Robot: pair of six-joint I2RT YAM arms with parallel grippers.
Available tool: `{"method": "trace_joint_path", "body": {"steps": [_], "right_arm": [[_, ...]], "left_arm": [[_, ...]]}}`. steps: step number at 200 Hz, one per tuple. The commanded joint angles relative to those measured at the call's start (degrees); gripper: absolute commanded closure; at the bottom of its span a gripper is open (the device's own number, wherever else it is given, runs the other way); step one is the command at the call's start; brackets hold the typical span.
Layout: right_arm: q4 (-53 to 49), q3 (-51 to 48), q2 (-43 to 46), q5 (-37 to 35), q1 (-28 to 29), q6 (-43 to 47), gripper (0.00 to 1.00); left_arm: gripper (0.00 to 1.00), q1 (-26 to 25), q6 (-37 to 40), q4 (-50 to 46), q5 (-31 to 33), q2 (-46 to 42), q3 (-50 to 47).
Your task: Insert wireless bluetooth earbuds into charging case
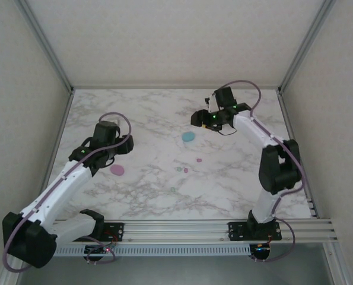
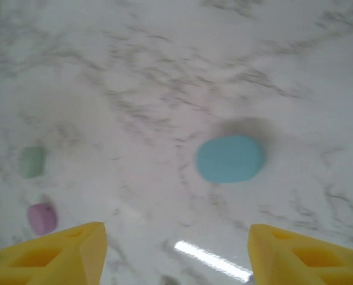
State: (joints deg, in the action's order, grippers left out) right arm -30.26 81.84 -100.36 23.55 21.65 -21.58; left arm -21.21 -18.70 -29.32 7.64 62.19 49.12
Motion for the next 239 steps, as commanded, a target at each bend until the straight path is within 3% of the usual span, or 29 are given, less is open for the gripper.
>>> {"method": "trace_joint_path", "body": {"steps": [1, 19, 67, 122, 183, 239], "right_arm": [[1.7, -3.7, 3.1, -0.8, 2.7, 0.1, 0.34], [2.3, -5.4, 4.8, -0.7, 4.3, -1.3, 0.34], [0.4, -5.5, 5.1, -1.7, 8.7, -1.8, 0.33], [0.1, -7.3, 5.0, -2.8, 10.6, -2.6, 0.32], [-0.1, -8.8, 5.3, -3.7, 10.7, -3.6, 0.32], [-0.5, -9.2, 4.9, -4.1, 10.8, -3.8, 0.32]], "left_arm": [[0.3, 3.4, -7.7, -7.0, 0.7, 0.3, -3.1], [0.18, 7.2, -8.7, -7.0, -0.5, 1.7, -5.1], [0.16, 11.9, -13.1, -6.6, -3.8, 10.0, -4.2], [0.19, 12.5, -22.7, -11.1, -4.9, 20.2, 0.6], [0.29, 12.4, -30.8, -11.3, -4.4, 22.2, 0.9], [0.28, 12.1, -35.5, -9.1, -7.9, 23.7, -1.3]]}}
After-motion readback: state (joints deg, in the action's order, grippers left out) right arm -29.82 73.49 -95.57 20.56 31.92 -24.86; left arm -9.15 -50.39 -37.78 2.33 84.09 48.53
